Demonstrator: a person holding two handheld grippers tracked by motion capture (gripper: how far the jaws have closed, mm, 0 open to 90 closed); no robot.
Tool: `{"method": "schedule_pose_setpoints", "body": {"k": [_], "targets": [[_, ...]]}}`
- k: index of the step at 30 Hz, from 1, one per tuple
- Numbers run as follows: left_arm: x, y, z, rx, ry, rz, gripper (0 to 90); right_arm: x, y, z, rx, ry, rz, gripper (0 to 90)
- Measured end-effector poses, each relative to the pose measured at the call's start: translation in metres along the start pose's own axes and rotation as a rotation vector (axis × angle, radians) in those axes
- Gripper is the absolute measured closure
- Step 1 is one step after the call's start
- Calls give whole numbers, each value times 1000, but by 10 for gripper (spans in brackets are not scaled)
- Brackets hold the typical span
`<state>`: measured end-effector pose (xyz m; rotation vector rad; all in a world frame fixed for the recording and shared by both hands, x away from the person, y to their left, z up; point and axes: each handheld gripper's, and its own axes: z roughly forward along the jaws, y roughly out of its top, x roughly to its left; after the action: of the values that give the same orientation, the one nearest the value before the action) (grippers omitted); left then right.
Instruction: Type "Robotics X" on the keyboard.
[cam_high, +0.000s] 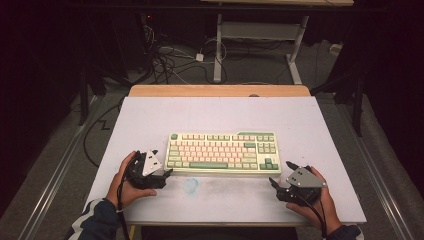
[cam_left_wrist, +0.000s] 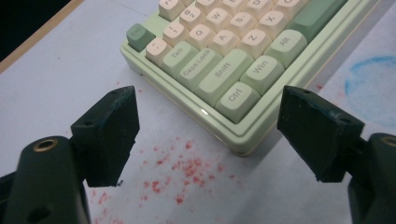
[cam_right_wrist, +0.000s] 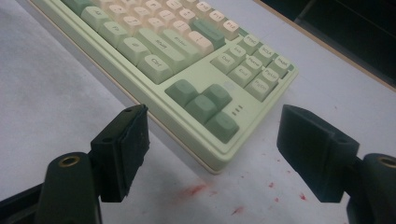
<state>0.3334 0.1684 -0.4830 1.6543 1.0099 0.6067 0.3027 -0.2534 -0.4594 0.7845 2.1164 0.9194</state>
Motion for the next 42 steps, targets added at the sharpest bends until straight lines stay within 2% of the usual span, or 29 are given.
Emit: {"method": "schedule_pose_setpoints", "body": {"k": [2, 7, 10, 13, 15, 18, 24, 32, 42], "targets": [[1, -3, -3, 9, 7, 1, 199, 0, 0, 0, 1, -1, 0, 264], [3, -7, -6, 21, 24, -29, 225, 0, 0, 0, 1, -2, -2, 264], [4, -9, -8, 41, 37, -25, 319, 0, 0, 1, 4, -2, 0, 264], [6, -8, -8, 53, 32, -45, 439, -1, 0, 1, 5, -2, -1, 264], [7, -7, -9, 67, 10, -62, 529, -1, 0, 1, 6, -1, -2, 264], [7, -7, -9, 84, 2, -64, 677, -1, 0, 1, 6, -1, -4, 264], [5, 0, -8, 89, -23, -55, 869, 0, 0, 1, 8, -2, -6, 265], [-1, 25, 8, 64, -65, -87, 873, 2, 1, 3, 13, 3, -11, 267], [-22, 43, 45, 103, -121, -51, 873, 2, 0, 4, 17, 4, -11, 267]]}}
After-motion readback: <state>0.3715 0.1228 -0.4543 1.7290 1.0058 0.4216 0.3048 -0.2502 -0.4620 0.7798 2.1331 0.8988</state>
